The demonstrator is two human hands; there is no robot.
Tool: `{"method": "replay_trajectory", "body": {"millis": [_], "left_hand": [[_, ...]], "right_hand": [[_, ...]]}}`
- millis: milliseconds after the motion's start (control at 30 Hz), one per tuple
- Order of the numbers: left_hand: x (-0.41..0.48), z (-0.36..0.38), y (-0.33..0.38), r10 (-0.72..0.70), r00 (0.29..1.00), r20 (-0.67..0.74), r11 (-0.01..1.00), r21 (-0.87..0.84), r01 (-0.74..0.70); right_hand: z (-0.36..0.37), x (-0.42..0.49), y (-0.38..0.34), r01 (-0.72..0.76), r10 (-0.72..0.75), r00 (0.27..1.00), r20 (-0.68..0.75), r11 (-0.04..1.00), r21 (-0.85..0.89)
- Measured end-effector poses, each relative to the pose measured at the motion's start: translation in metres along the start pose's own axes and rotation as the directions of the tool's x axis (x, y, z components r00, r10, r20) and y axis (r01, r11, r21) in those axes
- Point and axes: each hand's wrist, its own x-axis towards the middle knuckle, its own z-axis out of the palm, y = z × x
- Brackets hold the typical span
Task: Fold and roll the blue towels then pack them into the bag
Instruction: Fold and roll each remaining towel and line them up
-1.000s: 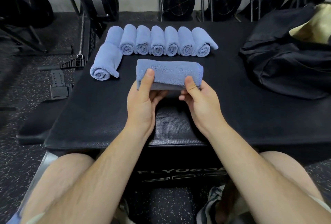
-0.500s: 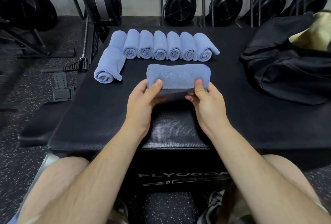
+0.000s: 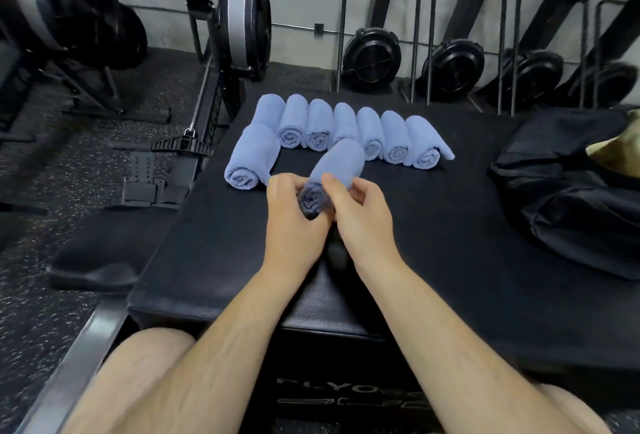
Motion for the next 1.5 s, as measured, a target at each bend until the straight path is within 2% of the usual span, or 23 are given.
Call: {"method": "replay_trajectory", "body": {"millis": [67,167,367,500,667,733,767,867,967,1100,1267,1367,1500], "left_hand": [[0.009,-0.003,-0.003,0.007,0.999,-0.052,1.0,0.031,-0.005],[0.021,-0.007,-0.013,-0.005,0.998,-0.067,0.997,0.082,0.011],[0.041,-0.013,-0.039,-0.099,0.987,-0.13,0.982,0.146,0.118],[0.046,-0.01,-0.06,-0.187,0.979,-0.084,0.947,0.251,0.202],[0.041,-0.007,-0.052,-0.296,0.938,-0.18,0.926,0.189,0.328],[0.038,-0.005,-0.052,-0.259,0.952,-0.165,0.949,0.142,0.283],[0.036,-0.005,-0.057,-0.228,0.961,-0.154,0.947,0.195,0.256],[0.039,-0.004,-0.059,-0.261,0.957,-0.123,0.946,0.163,0.279],[0.04,-0.005,-0.059,-0.21,0.974,-0.083,0.954,0.202,0.223],[0.035,-0.009,-0.049,-0.186,0.973,-0.134,0.947,0.24,0.214],[0.017,-0.016,-0.032,-0.112,0.985,-0.133,0.967,0.214,0.139],[0.004,-0.024,-0.017,-0.141,0.989,-0.055,0.972,0.182,0.149],[-0.009,-0.057,0.012,-0.128,0.991,-0.05,0.975,0.177,0.134]], "right_hand": [[0.017,0.006,0.002,-0.013,0.013,0.999,0.051,1.0,0.014],[0.042,0.017,0.006,0.004,-0.007,0.999,0.037,0.998,0.058],[0.079,0.041,0.021,0.037,-0.032,0.999,0.026,0.98,-0.196],[0.082,0.05,0.028,0.0,0.01,0.999,0.053,0.983,-0.182],[0.076,0.059,0.025,0.024,0.006,0.991,0.137,0.975,-0.221],[0.076,0.06,0.022,0.009,0.029,0.987,0.159,0.973,-0.229],[0.076,0.058,0.02,-0.006,0.046,0.984,0.171,0.974,-0.226],[0.074,0.055,0.019,-0.019,0.062,0.98,0.191,0.975,-0.222],[0.071,0.052,0.017,0.029,0.004,0.992,0.124,0.964,-0.263],[0.063,0.047,0.02,0.088,-0.086,0.996,0.024,0.911,-0.402],[0.046,0.021,0.018,0.169,-0.13,0.985,0.113,0.863,-0.477],[0.036,-0.002,0.013,0.187,-0.129,0.979,0.16,0.883,-0.43],[0.033,-0.036,-0.004,0.252,-0.178,0.958,0.226,0.898,-0.361]]}}
